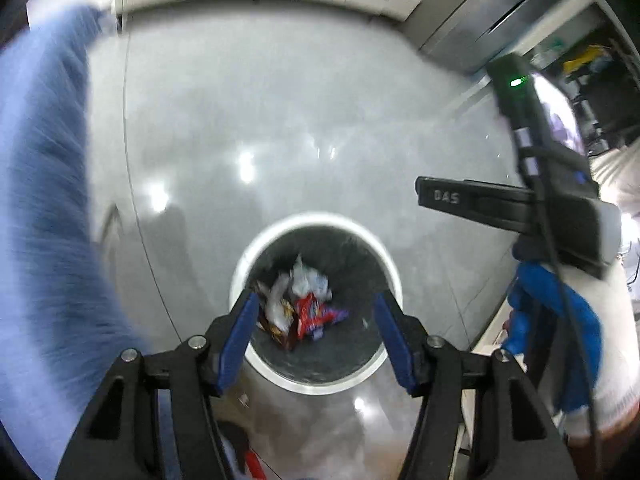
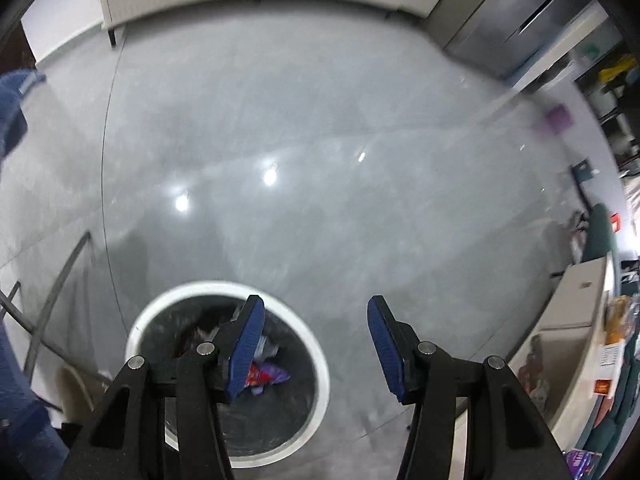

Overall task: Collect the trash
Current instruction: 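Bring both grippers back over the wrapper pile on the mat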

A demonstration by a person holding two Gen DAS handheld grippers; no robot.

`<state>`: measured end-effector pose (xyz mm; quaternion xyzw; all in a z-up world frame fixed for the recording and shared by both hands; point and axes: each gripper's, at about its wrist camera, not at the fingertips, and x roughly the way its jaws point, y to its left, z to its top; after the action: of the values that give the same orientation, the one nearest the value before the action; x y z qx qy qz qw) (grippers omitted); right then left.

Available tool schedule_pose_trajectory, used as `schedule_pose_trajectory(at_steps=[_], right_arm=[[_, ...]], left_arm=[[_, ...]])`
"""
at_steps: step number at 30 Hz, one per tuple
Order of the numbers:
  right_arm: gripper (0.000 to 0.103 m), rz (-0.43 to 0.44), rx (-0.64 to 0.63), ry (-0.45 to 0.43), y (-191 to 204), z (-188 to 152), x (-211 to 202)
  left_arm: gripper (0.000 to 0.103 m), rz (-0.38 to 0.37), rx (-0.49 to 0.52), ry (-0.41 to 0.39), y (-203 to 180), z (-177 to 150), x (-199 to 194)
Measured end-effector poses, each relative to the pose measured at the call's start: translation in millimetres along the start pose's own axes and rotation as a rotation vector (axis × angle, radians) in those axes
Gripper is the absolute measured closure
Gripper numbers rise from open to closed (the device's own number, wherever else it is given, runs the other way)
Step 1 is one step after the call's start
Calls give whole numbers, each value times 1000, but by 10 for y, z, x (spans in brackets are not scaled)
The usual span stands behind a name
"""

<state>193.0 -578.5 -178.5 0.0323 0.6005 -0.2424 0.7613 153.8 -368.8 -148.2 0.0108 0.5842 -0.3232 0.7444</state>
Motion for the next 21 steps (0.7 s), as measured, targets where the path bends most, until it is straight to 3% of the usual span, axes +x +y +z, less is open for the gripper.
schedule_pose_trajectory(at_steps=[4, 12, 17, 21], right_arm=[[48, -19, -72, -92, 291, -35, -533], [41, 163, -196, -280, 1389, -561, -1463], [30, 215, -281, -389, 2069, -890, -1884], [27, 254, -328, -478, 2472, -1164, -2177]], left_arm=[[45, -25, 28, -70, 171, -124, -550], [44, 212, 92, -338, 923, -682, -1627], [44, 355, -6, -459, 1679, -1109, -2130], [44, 442, -123, -511, 2281, -1408, -2363]])
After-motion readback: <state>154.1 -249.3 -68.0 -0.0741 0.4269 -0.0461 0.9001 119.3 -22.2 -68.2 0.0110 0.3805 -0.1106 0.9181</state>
